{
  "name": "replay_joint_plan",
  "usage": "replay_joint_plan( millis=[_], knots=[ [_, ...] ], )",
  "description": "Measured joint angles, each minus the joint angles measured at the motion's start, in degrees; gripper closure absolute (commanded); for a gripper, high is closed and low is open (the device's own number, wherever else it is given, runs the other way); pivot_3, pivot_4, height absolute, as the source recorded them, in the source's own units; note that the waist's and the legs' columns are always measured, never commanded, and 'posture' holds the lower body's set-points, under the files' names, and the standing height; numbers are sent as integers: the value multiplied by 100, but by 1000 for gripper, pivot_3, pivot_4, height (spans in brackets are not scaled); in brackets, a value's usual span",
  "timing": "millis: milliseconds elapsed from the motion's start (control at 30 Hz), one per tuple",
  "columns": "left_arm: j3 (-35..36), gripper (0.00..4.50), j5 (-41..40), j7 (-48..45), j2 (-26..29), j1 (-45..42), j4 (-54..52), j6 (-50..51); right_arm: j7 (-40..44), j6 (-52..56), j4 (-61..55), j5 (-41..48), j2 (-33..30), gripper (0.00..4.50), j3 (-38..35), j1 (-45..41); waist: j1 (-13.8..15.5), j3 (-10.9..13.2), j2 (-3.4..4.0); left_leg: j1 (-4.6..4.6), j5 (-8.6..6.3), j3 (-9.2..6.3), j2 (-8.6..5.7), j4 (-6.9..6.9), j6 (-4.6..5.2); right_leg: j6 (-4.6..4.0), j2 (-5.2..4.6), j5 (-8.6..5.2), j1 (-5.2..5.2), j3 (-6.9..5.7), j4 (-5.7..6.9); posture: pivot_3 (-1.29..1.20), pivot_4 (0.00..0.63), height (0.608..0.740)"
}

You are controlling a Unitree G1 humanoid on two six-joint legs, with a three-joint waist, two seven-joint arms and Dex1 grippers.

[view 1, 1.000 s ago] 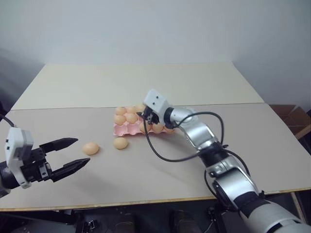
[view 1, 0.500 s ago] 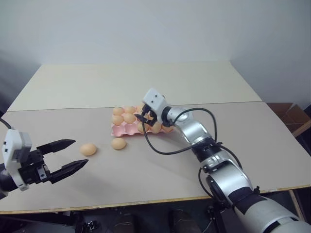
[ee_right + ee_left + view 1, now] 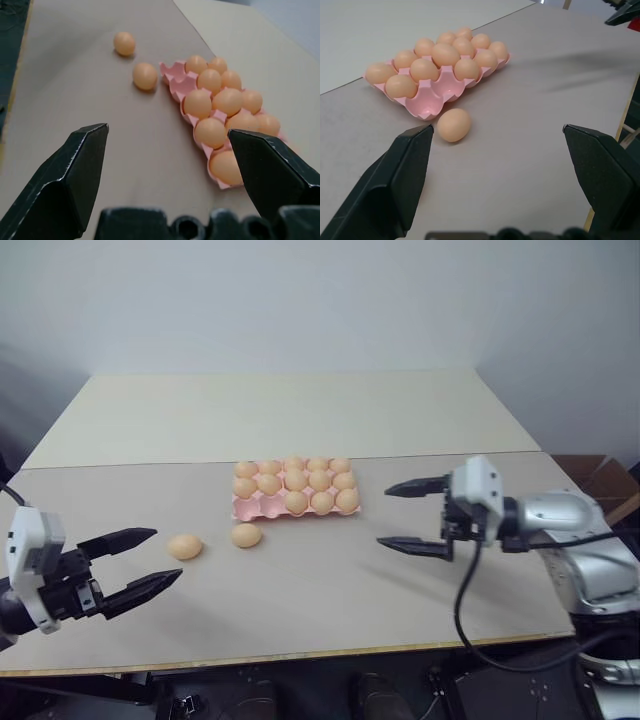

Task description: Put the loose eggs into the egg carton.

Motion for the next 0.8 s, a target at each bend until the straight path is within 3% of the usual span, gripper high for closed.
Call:
replay_joint_plan(
  millis=[533, 800],
  knots=[
    [-194, 0, 155, 41, -19, 17, 16, -37, 63, -59, -246, 62, -419, 43, -69, 689, 32, -2, -3, -8, 0, 3, -6, 3, 0, 1, -7, 0, 1, 3, -6, 0, 150, 740],
    [-336, 0, 1075, 323, 139, -191, 635, -537, 63, -58, -338, 117, -482, 43, -71, 747, 35, -3, -4, -8, 0, 4, -7, 4, 0, 1, -8, 0, 2, 3, -6, 0, 150, 740]
  ],
)
